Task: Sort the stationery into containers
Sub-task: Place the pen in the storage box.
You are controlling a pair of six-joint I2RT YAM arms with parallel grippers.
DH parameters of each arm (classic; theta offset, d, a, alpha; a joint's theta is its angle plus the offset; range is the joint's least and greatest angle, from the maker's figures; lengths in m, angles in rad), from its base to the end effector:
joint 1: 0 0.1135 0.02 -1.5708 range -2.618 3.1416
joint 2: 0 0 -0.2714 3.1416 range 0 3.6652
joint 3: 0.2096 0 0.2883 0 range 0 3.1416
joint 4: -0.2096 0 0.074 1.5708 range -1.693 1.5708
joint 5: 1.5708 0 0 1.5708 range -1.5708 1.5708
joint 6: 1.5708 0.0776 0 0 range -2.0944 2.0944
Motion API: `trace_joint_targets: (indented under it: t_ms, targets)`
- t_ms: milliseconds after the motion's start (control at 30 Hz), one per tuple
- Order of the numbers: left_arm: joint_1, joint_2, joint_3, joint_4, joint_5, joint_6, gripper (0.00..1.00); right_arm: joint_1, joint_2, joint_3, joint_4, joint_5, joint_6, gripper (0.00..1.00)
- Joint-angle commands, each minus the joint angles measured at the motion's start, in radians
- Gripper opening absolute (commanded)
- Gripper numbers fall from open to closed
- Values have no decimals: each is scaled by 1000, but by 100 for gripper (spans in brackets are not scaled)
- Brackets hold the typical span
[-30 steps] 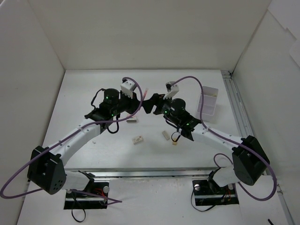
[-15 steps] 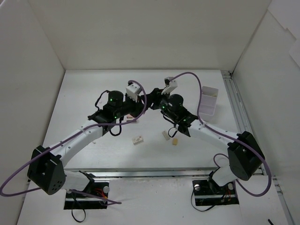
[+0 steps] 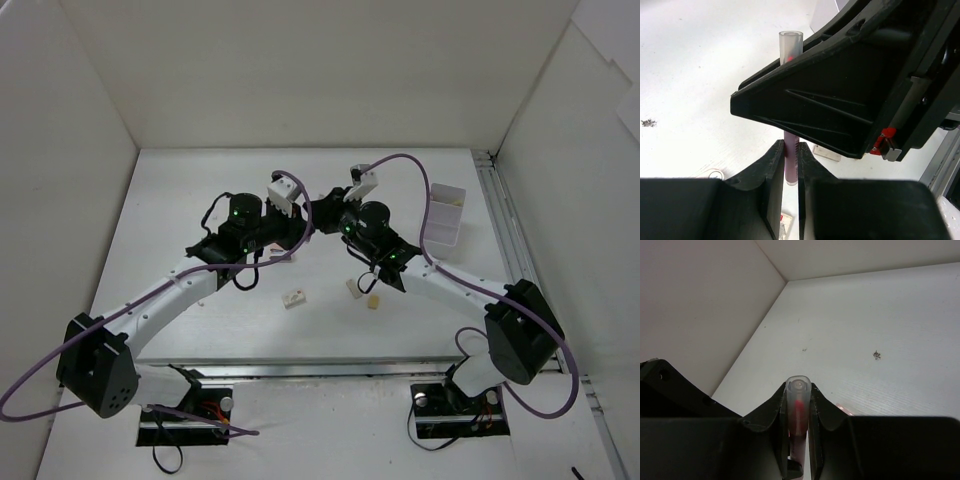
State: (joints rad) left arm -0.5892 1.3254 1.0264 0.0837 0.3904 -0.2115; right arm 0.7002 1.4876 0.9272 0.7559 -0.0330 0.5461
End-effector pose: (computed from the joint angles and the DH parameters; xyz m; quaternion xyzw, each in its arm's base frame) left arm 0.3025 -0.2377 0.3199 0.2629 0.7278 -0.3789 0.5076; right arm 0.3171 0.2706 0.3143 -0.0616 0.6318 0.4594 0.6213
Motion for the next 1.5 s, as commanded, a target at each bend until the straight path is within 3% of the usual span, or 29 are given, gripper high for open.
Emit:
trace_joint_targets:
  t_ms: [0,33,100,167,233,333,467,567,700,967,1467]
  targets:
    - [-4,-37,40,39,-4,3,8,-1,-50,22,86,27,-49,0]
    - [-4,-35,49,31,-5,3,17,-1,-53,22,85,28,-78,0]
    - [-4,-41,49,19,-15,11,43,-1,-70,16,85,77,-106,0]
    - [-4,-60,43,18,-22,15,78,-1,-96,9,83,132,-159,0]
    - [-4,-69,38,5,-42,27,95,-10,-115,-4,80,171,-220,0]
    - [-4,-100,26,-39,-88,40,100,-59,-154,-14,72,245,-293,0]
    - [-4,-173,-15,-76,-151,44,100,-117,-164,-28,83,535,-451,0]
    - [-4,-227,-60,-119,-229,32,100,-194,-139,-39,185,642,-599,0]
    - [-4,-281,-135,-150,-356,-2,100,-359,-72,-16,238,590,-728,0]
    - [35,-330,-195,-236,-496,-117,100,-559,95,44,255,467,-697,0]
    - [54,-292,-184,-266,-487,-134,100,-676,238,116,293,366,-565,0]
